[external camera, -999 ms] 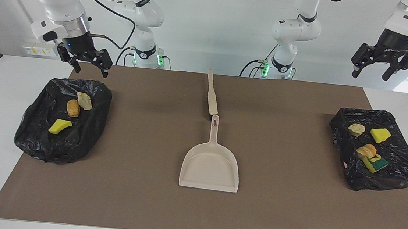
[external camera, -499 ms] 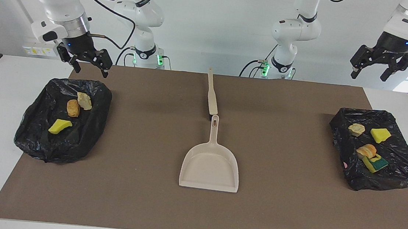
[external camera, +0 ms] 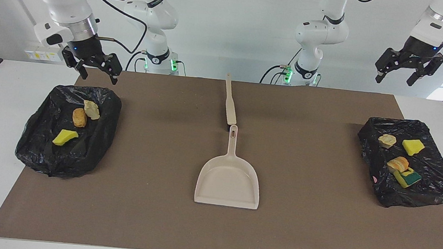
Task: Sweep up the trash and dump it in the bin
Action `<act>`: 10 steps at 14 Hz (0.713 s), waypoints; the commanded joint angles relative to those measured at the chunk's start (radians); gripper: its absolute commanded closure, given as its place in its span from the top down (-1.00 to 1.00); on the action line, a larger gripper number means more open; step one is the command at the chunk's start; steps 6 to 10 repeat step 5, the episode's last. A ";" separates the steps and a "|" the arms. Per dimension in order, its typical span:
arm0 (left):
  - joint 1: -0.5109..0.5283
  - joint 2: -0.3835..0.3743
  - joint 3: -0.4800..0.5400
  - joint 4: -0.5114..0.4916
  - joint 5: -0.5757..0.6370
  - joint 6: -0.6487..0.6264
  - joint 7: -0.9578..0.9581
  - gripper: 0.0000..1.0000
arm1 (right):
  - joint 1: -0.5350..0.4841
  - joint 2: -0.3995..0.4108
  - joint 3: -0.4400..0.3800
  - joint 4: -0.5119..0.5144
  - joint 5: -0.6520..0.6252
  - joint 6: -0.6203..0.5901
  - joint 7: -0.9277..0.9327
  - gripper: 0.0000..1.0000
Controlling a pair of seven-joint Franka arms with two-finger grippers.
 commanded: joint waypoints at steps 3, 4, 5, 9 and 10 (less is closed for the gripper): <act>-0.007 -0.026 0.001 -0.028 0.003 0.003 -0.010 1.00 | -0.009 0.000 0.005 0.005 0.021 -0.005 0.009 1.00; -0.007 -0.026 0.001 -0.026 -0.001 0.003 -0.010 1.00 | -0.009 0.000 0.005 0.005 0.021 -0.007 0.011 1.00; -0.008 -0.026 -0.001 -0.028 -0.003 -0.002 -0.003 1.00 | -0.009 0.000 0.005 0.007 0.021 -0.008 0.009 1.00; -0.008 -0.026 -0.001 -0.028 -0.003 -0.002 -0.003 1.00 | -0.009 0.000 0.005 0.007 0.021 -0.008 0.009 1.00; -0.008 -0.026 -0.001 -0.028 -0.003 -0.002 -0.003 1.00 | -0.009 0.000 0.005 0.007 0.021 -0.008 0.009 1.00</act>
